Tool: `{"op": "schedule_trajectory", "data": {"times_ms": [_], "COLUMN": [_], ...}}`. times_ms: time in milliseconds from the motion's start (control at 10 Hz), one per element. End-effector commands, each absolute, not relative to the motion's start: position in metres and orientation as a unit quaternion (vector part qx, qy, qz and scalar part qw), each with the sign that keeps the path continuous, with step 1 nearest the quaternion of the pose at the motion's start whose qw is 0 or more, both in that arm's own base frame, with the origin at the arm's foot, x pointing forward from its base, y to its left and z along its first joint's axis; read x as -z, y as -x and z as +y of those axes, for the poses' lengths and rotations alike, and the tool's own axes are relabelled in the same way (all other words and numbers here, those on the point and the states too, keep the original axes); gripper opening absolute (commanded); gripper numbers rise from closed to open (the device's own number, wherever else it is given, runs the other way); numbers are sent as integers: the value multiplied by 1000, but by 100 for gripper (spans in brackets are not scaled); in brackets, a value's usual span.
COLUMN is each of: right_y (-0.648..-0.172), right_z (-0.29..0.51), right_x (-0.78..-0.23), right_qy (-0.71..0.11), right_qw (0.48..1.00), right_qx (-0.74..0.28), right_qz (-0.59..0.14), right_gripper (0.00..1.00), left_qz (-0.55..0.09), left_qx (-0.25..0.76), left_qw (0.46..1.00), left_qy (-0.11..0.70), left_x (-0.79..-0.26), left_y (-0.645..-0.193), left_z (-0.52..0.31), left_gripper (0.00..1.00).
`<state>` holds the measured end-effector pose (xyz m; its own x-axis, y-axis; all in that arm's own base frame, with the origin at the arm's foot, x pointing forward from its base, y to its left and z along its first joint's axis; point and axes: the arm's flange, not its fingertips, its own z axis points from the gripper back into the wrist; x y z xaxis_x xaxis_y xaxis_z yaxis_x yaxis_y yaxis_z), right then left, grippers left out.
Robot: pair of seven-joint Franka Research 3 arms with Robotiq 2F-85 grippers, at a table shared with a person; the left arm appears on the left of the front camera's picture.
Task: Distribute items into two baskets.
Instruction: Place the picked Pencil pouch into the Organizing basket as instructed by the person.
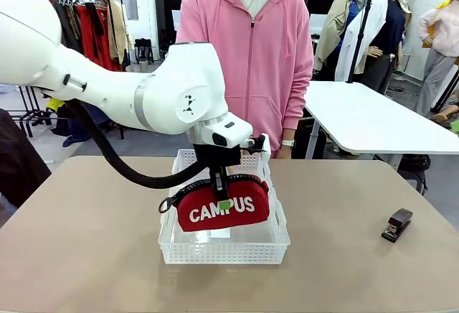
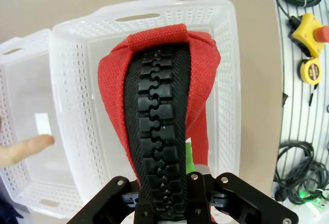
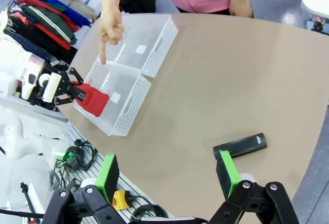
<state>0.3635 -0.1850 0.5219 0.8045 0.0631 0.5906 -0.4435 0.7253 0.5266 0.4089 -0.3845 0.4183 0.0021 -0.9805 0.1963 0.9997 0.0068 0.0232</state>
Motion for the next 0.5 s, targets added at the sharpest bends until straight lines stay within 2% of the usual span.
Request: {"op": "schedule_trajectory", "data": {"times_ms": [0,400], "right_y": [-363,-363], "right_z": [-184,-184], "right_x": [-523,-523], "right_qy": [-341,-341], "right_qw": [885,885], "right_qx": [-145,-145], "right_qz": [-281,-281], "right_gripper": [100,100], "left_qz": [-86,-79], "left_qx": [706,725], "left_qw": [702,684], "left_qy": [40,20], "left_x": [-403,-372], "left_y": [-411,-406], "left_z": [-393,-404], "left_gripper": [0,0]}}
